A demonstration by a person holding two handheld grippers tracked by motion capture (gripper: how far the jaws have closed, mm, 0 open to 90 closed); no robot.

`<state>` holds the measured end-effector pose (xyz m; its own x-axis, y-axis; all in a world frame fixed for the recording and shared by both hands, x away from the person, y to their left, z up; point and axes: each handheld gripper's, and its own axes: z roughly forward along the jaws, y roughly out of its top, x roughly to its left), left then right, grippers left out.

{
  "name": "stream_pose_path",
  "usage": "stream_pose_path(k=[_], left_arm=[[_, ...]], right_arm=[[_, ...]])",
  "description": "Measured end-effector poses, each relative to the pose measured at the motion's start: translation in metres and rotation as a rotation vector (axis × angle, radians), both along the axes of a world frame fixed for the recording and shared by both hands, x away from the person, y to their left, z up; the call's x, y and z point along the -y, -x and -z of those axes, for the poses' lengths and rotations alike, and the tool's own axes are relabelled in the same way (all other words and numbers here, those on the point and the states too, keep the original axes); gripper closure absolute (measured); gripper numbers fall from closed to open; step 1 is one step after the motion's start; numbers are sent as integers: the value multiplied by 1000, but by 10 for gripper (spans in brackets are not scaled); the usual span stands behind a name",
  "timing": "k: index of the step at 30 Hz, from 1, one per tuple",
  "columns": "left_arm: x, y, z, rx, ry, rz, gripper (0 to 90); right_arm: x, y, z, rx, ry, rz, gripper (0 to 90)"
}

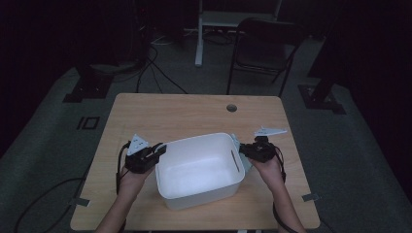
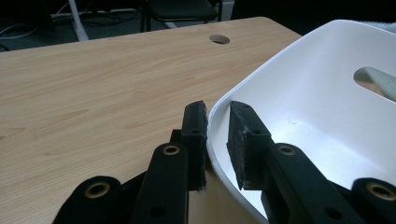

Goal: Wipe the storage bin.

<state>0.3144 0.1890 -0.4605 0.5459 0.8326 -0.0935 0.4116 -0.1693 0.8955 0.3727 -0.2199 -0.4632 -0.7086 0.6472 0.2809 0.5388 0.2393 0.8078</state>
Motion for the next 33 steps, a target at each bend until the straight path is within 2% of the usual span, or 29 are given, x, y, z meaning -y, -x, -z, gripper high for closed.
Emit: stream_pose_path(k=[2,5,9,11,13,15,17,22,25,29,30,32,33], left_arm=[[0,0,0,0,-1,5,769],[-1,-1,0,-1,-1,13,768],[0,-1,0,-2,-2,9,768],[1,-1,0,-1,1,3,769],[1,0,0,0,-1,-1,768],[1,0,0,0,1,1,768],[0,0,0,-1,2,2,768],[1,-1,0,0,1,3,769],[2,0,0,2,-2,-6,769],[3,1,0,4,-1,-16,769],[3,1,0,5,0,-17,769],[3,1,0,6,0,-17,769],[3,1,0,6,0,-16,768]], right_arm=[[2,-4,4,-21,-17,-9,842],[4,-7,-1,-6,-39,-9,841],[1,-12,-6,-1,-31,-8,843],[0,-15,-3,-10,-36,-10,844],[-1,-19,8,-42,-34,-4,844],[-1,-20,11,-56,-28,-5,843],[-1,-21,10,-55,-25,-9,843],[1,-21,-1,-24,-59,-14,842],[-1,-22,-5,-8,-36,-22,845],[-2,-23,1,-21,-33,-28,847],[-3,-25,7,-36,-15,-26,847],[-4,-26,10,-44,-11,-26,847],[-4,-28,16,-63,-9,-25,846]])
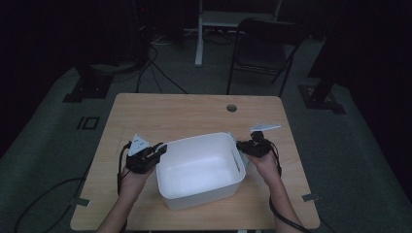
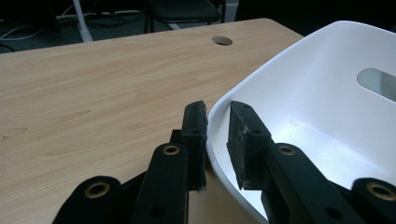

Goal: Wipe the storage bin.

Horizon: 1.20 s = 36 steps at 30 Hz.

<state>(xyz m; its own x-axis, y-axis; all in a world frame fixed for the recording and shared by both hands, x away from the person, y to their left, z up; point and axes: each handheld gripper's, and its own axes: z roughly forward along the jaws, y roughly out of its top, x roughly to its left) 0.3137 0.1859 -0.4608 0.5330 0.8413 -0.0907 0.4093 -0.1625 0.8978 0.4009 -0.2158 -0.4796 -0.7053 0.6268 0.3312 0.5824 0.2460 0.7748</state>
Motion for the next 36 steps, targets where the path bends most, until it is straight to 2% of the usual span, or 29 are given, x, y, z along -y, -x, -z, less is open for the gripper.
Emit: stream_pose_path(k=[5,9,12,17,19,22,23,25,27,30,31,33,36], left_arm=[[-2,0,1,-2,10,11,767],[-2,0,1,-3,15,10,767],[-2,0,1,-2,17,9,767],[-2,0,1,-2,22,9,766],[-2,0,1,-2,20,10,766],[-2,0,1,-2,19,9,766],[-2,0,1,-2,19,8,767],[-2,0,1,-1,20,8,767],[-2,0,1,-1,18,7,766],[-2,0,1,-1,19,7,767],[-2,0,1,0,19,6,767],[-2,0,1,0,19,6,767],[-2,0,1,1,21,6,767]], right_arm=[[2,-2,7,-14,-25,5,844],[13,3,2,4,-46,45,845],[18,6,-1,9,-51,45,845],[31,21,-7,32,-31,49,845],[39,33,-8,38,-38,47,845],[45,41,-8,46,-39,47,845],[48,50,-9,47,-38,43,845],[50,53,-9,47,-41,40,845],[52,65,-10,48,-48,30,845],[51,71,-9,39,-52,15,845],[47,78,-6,31,-39,-11,845],[47,78,-6,31,-39,-11,845],[40,87,2,13,-26,-41,845]])
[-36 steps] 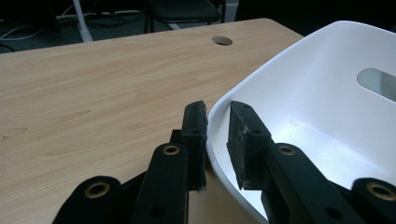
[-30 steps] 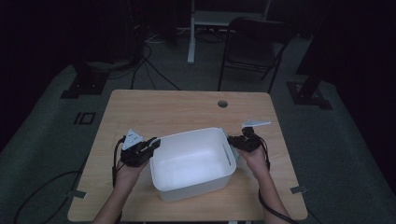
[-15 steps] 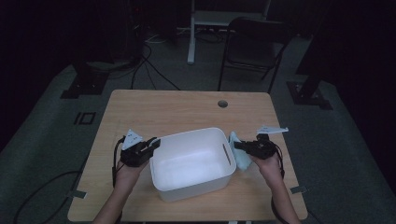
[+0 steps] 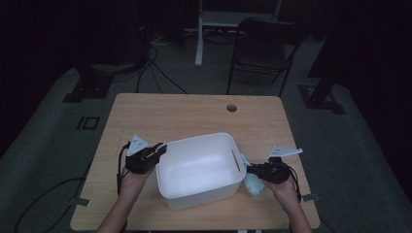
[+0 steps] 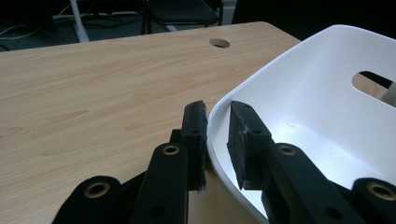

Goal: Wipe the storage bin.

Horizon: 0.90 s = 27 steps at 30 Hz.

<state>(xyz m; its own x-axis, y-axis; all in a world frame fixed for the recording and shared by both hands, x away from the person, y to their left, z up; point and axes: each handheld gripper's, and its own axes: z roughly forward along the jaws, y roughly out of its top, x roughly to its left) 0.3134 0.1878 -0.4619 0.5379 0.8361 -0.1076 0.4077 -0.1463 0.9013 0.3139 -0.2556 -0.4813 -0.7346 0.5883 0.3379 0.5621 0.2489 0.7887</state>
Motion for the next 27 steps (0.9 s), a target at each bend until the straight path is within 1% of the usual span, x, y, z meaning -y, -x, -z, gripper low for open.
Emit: stream_pose_path(k=[3,5,8,11,12,14,15,18,20,24,25,26,27], left_arm=[[0,0,0,0,1,-1,767],[0,0,0,0,0,-1,767],[0,0,0,0,3,-5,767],[0,0,0,-3,4,-4,767],[0,0,0,-5,4,-5,766],[1,0,0,-5,4,-7,766],[1,0,0,-4,2,-8,766],[1,0,0,-6,4,-6,765],[0,0,0,-5,2,-1,765],[1,0,0,-5,0,1,766],[1,0,0,-6,0,0,766],[1,0,0,-5,-4,-1,766],[1,0,0,-5,-4,-1,767]], right_arm=[[-4,2,7,-14,23,-9,845],[-7,2,12,-27,20,-12,845],[-8,1,14,-28,32,-13,845],[-12,-3,17,-41,53,-3,845],[-13,-4,19,-41,72,3,845],[-19,-7,25,-55,113,8,845],[-20,-9,29,-66,118,16,845],[-21,-15,37,-100,116,14,845],[-21,-18,36,-102,122,5,845],[-17,-21,22,-69,56,14,845],[-17,-22,19,-61,58,17,845],[-19,-23,17,-59,68,16,845],[-19,-23,17,-59,68,16,845]])
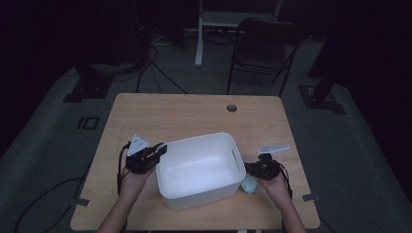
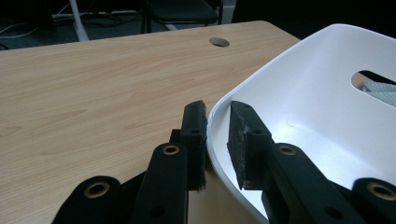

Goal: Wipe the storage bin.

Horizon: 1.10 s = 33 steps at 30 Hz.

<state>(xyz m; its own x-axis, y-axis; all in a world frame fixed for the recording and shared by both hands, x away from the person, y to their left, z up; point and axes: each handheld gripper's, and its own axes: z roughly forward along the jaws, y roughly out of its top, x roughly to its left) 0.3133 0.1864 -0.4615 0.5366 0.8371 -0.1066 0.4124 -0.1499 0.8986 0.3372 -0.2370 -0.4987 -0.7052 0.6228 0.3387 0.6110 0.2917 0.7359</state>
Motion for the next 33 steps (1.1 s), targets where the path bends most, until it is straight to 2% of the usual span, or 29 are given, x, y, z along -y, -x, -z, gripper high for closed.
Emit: stream_pose_path(k=[1,7,10,12,15,18,19,23,26,27,28,29,30,31,33], left_arm=[[0,0,0,0,-2,-2,766],[1,1,0,5,1,-8,766],[1,0,0,5,-1,-5,766],[1,0,0,5,-1,0,766],[1,0,0,4,-10,0,765],[2,1,0,5,-11,-9,765],[2,1,0,5,-11,-9,765],[2,1,0,6,-5,-9,765],[1,1,0,6,-5,-6,765],[1,0,1,6,-2,-4,764],[1,0,1,6,1,-1,764],[1,0,1,6,1,-1,764],[1,0,1,6,-1,0,764],[1,0,1,6,1,0,763],[1,0,1,7,2,4,761]], right_arm=[[-4,-6,3,-13,17,-2,845],[-7,-16,22,-65,28,13,845],[-6,-18,19,-59,8,17,845],[-4,-21,5,-26,-42,29,845],[-7,-25,-1,-10,-23,24,845],[-10,-30,2,-24,-4,29,846],[-12,-32,10,-40,11,39,846],[-12,-35,17,-68,9,43,846],[-12,-38,10,-52,0,45,845],[-12,-39,7,-44,-15,50,844],[-10,-43,-5,-19,-62,68,844],[-10,-44,-10,0,-78,80,843],[-10,-44,-10,0,-78,80,843],[-11,-47,-21,29,-105,94,843],[-15,-50,-28,52,-97,101,845]])
